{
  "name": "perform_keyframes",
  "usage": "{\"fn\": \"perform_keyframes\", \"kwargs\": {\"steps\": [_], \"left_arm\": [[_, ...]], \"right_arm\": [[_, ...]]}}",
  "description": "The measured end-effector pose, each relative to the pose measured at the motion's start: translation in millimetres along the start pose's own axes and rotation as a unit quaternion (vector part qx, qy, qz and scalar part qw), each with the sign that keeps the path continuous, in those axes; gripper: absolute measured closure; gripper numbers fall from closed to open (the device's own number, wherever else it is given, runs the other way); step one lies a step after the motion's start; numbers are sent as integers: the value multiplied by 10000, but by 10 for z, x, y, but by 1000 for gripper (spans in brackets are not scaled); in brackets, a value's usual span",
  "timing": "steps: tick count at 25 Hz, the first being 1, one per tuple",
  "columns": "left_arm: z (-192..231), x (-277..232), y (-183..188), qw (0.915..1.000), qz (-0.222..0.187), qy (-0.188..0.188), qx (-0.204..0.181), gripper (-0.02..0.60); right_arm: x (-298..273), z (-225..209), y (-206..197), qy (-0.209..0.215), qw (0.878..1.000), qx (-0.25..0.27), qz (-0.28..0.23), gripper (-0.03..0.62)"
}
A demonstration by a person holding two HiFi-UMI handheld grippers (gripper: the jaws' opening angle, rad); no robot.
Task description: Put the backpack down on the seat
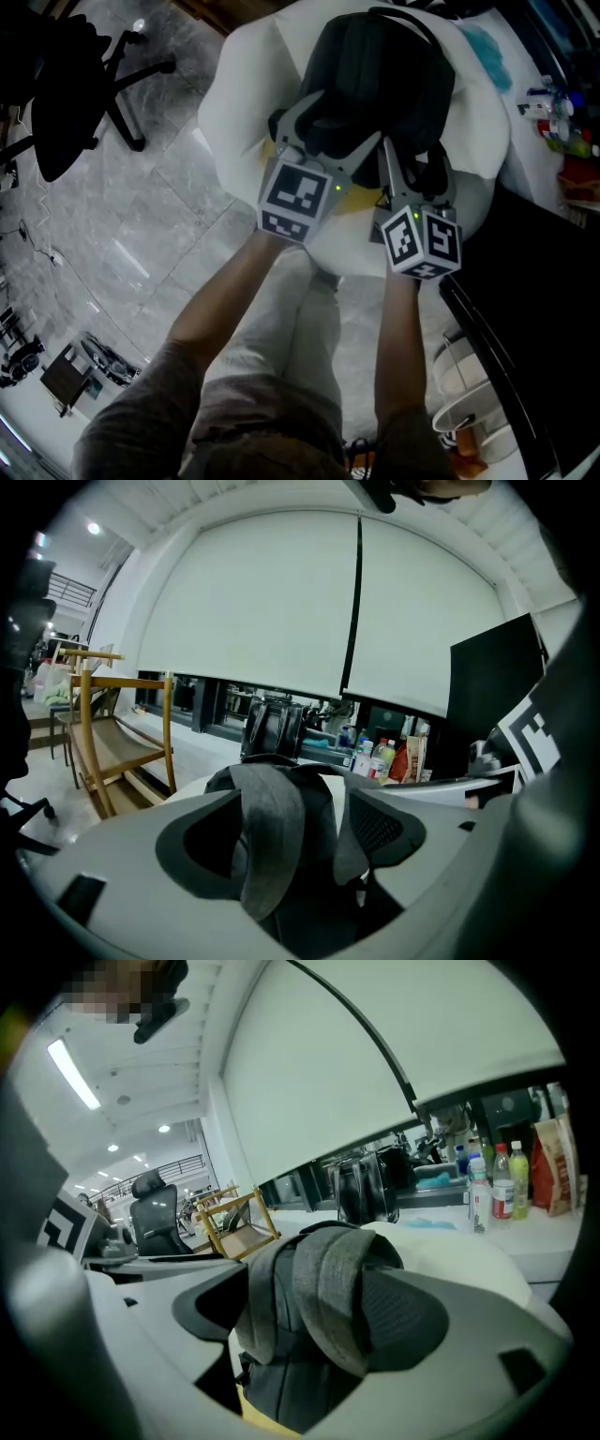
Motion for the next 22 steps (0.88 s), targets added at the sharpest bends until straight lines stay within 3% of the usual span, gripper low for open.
{"fn": "perform_keyframes", "kwargs": {"steps": [4,7,9,12,14,22], "left_arm": [[-80,129,10,9999,35,-6,109,225],[-202,254,80,9996,105,-93,264,272],[-312,384,167,9992,107,-134,352,369],[-495,604,318,9982,140,-221,535,580],[-628,746,429,9979,205,-233,575,581],[-1064,1402,1003,9965,352,-174,739,581]], "right_arm": [[146,58,13,31,10000,-64,37,224],[304,135,59,99,9997,-137,148,254],[444,204,115,144,9995,-167,213,315],[679,340,238,283,9987,-293,295,493],[847,425,340,308,9983,-357,346,590],[1572,807,868,506,9967,-515,380,594]]}}
Point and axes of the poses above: the fingertips, and each gripper's own axes: x backward along the fingers, z to its left, y out of its top, the point moved 3 cm from there along x, backward along the fingers
